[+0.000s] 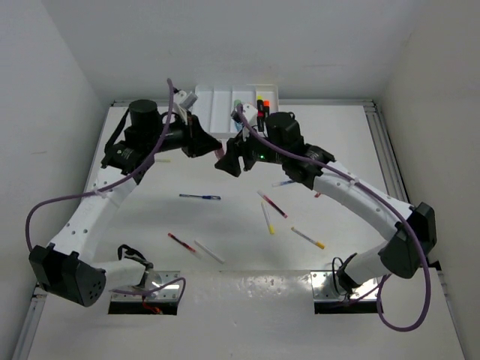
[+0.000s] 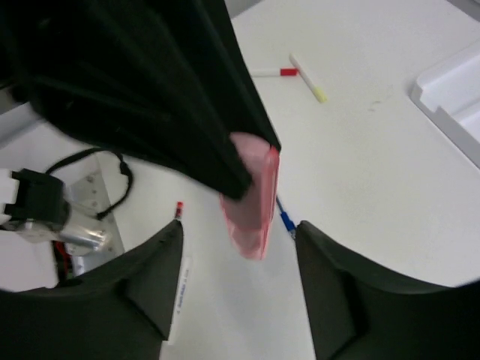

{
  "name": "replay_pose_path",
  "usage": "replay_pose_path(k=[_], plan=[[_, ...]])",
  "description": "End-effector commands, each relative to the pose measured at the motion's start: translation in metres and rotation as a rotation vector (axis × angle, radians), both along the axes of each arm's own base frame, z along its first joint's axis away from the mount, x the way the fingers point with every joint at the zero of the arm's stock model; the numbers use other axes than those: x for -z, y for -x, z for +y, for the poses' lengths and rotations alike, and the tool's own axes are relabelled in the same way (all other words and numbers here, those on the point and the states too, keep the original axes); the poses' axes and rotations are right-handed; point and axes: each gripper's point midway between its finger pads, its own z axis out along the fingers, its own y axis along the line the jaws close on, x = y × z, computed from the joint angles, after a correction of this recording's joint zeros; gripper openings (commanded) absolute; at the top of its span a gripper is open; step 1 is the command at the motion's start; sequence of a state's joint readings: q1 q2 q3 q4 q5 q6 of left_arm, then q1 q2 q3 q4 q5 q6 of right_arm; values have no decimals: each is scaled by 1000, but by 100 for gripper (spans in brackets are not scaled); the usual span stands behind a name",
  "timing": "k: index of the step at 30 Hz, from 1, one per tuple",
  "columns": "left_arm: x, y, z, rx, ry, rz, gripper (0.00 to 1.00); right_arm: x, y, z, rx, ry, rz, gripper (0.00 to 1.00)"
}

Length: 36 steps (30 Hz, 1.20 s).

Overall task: Sort the stationery into containers
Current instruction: Pass the stationery from the right arm to the left, then pass the stationery from the left arm to the right

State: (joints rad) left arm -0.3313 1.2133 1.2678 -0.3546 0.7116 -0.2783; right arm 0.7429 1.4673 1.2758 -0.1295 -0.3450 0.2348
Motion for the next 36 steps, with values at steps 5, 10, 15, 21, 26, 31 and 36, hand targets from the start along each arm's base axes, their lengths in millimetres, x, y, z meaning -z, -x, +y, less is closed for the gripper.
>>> replay_pose_path(k=[5, 10, 15, 21, 26, 31, 36], plan=[[-91, 5, 29, 39, 334, -105, 0, -108, -5, -42, 12, -296, 31, 66], [-128, 18, 45, 37, 596, -139, 0, -136, -7, -63, -3, -500, 183, 56], [-166, 14, 57, -19, 762, -189, 0, -146, -19, -62, 11, -634, 328, 50], [-188, 13, 69, -63, 858, -241, 0, -148, -24, -42, -4, -676, 386, 46], [-182, 5, 77, -116, 887, -177, 0, -159, -29, -31, -10, -700, 389, 54], [-175, -4, 83, -168, 913, -82, 0, -180, -26, -22, -50, -719, 344, 56], [-170, -8, 84, -187, 919, -40, 0, -187, -27, -18, -63, -723, 330, 54]])
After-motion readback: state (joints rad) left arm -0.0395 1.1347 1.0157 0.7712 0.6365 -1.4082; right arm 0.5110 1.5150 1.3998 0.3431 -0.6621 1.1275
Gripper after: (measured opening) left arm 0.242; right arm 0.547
